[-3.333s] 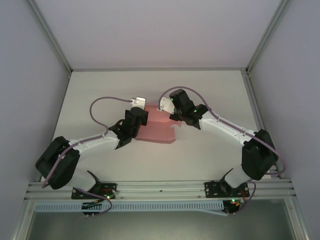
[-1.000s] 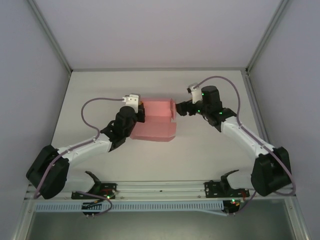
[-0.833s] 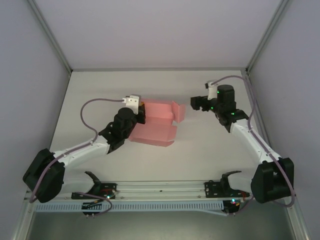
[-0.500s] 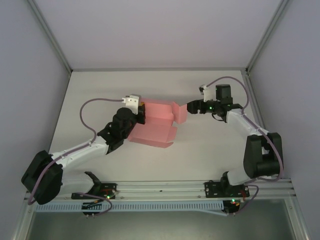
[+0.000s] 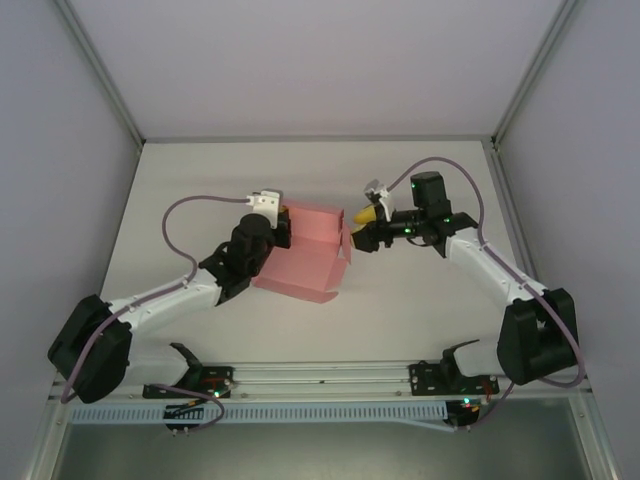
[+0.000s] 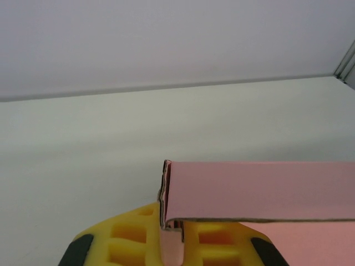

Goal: Assemble paper box

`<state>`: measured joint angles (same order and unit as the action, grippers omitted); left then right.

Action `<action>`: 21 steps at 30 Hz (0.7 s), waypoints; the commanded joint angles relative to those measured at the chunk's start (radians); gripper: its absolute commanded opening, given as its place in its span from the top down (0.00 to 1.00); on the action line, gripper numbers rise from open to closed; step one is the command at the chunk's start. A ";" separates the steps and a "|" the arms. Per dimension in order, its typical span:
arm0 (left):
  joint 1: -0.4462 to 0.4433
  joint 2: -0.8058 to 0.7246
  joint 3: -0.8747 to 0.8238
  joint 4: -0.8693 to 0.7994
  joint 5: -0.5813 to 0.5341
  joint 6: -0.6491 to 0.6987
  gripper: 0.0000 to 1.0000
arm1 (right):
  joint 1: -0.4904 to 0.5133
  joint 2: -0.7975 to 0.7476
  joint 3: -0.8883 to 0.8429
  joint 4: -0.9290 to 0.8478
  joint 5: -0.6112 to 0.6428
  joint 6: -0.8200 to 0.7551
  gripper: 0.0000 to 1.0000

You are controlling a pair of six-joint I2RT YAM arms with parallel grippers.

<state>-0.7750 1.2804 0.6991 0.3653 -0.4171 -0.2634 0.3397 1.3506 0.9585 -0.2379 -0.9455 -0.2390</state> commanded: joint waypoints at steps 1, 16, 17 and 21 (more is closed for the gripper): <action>0.005 0.022 0.042 0.003 -0.055 -0.038 1.00 | 0.043 0.023 0.026 -0.034 0.008 0.001 0.32; 0.013 0.057 0.045 -0.026 -0.183 -0.079 1.00 | 0.145 0.051 0.079 -0.010 0.387 0.243 0.26; 0.014 0.057 0.044 -0.031 -0.217 -0.095 1.00 | 0.144 0.047 0.082 -0.038 0.469 0.286 0.25; 0.015 0.044 0.015 0.012 -0.369 -0.153 1.00 | 0.148 -0.023 0.035 -0.087 0.697 0.530 0.19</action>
<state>-0.7628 1.3323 0.7235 0.3164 -0.6456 -0.3473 0.4812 1.3800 1.0107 -0.2729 -0.4667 0.0803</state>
